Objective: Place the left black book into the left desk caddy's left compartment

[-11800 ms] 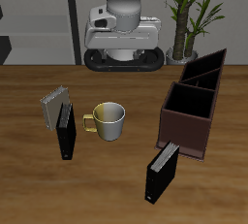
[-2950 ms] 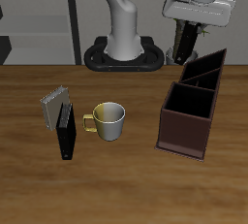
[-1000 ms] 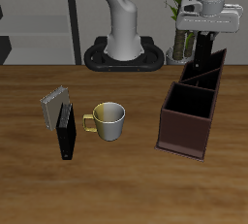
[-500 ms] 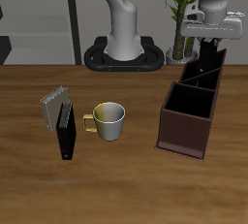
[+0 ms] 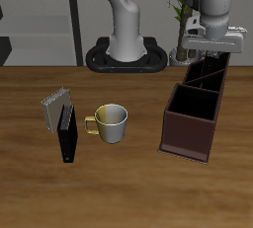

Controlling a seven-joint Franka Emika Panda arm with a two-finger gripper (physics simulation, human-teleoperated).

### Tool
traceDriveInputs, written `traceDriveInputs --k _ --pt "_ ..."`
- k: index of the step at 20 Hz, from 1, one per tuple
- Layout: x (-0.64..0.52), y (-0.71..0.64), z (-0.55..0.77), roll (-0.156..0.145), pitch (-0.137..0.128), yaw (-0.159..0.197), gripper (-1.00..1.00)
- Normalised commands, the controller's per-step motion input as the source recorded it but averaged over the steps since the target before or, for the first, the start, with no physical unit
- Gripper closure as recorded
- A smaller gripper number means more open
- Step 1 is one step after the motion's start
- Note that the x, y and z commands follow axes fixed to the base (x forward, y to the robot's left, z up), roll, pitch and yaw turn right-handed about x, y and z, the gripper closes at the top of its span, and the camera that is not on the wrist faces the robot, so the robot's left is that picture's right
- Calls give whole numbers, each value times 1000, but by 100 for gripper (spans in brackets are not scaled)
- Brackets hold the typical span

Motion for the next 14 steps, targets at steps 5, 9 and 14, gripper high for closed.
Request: traceDriveInputs --k 5,9,14 --pt "27 94 -471 -7 51 -35 100" --pt "-62 270 -536 88 64 7 100" --pt "10 99 -7 103 40 -1 -100"
